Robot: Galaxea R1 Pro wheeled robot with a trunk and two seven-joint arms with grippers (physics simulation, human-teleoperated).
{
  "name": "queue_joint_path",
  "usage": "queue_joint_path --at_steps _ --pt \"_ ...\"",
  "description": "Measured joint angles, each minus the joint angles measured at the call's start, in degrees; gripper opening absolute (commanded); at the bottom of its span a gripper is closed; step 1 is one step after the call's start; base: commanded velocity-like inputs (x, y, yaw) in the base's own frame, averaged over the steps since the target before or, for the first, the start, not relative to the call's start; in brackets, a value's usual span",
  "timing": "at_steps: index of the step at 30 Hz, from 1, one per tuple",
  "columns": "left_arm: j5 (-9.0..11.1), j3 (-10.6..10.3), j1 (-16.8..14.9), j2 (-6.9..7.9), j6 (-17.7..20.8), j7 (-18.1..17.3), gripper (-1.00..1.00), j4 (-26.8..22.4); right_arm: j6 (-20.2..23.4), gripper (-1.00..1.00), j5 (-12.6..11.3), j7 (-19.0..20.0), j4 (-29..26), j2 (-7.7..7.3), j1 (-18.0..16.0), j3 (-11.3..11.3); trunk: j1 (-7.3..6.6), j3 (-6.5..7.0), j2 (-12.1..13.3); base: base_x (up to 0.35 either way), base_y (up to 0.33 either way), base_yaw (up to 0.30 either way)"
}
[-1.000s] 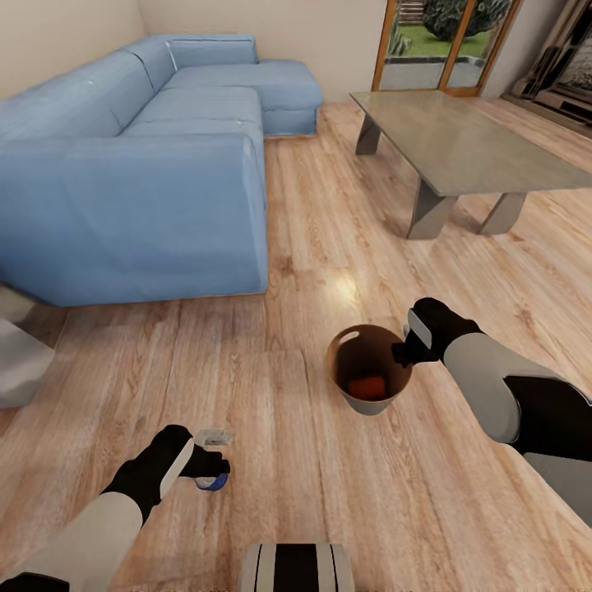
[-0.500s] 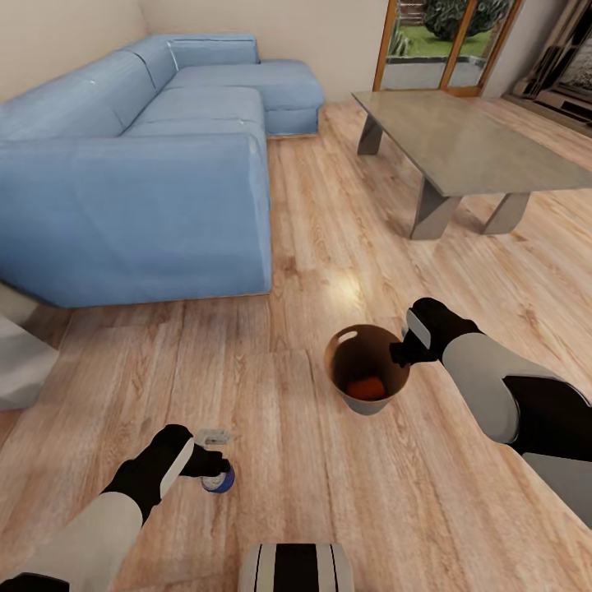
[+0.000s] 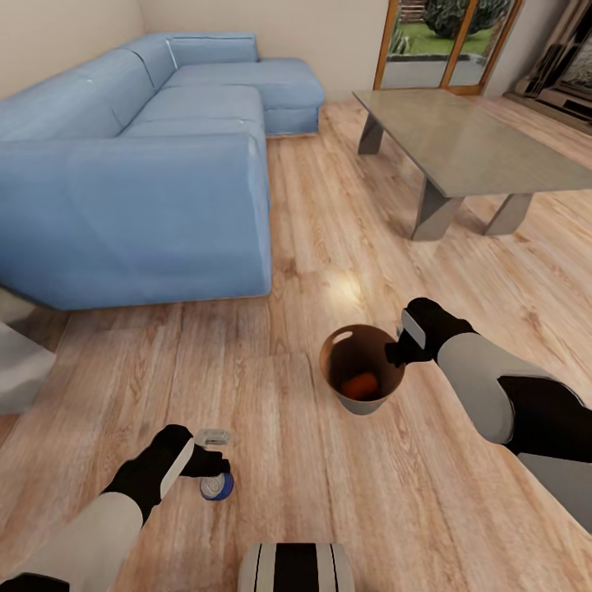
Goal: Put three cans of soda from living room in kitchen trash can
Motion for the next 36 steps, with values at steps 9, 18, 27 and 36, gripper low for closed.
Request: queue_joint_path --at_steps 9,18,27,36 --pt "-0.02 0.03 0.04 -0.14 -0.04 -0.05 1.0 0.05 0.0 -1.0 0.1 -0.03 -0.07 -0.06 0.01 0.04 0.23 -2.02 -0.12 0.0 0.0 0.0" --pt "-0.02 0.01 0.12 -0.34 -0.11 -0.06 1.0 -0.02 0.0 -1.0 0.14 -0.01 -0.09 -0.05 0.0 0.23 0.26 -2.41 -0.13 0.0 0.0 0.0" --pt "-0.03 -0.01 0.17 -0.36 -0.1 -0.06 1.0 -0.08 0.0 -1.0 -1.27 -0.16 0.52 0.02 -1.34 2.01 -0.22 -4.35 -0.26 0.0 0.0 0.0" --pt "-0.03 -0.05 0.17 -0.39 -0.1 -0.1 1.0 -0.11 0.0 -1.0 -1.28 -0.15 0.52 0.02 -1.4 2.02 -0.31 -4.51 -0.26 0.0 0.0 0.0"
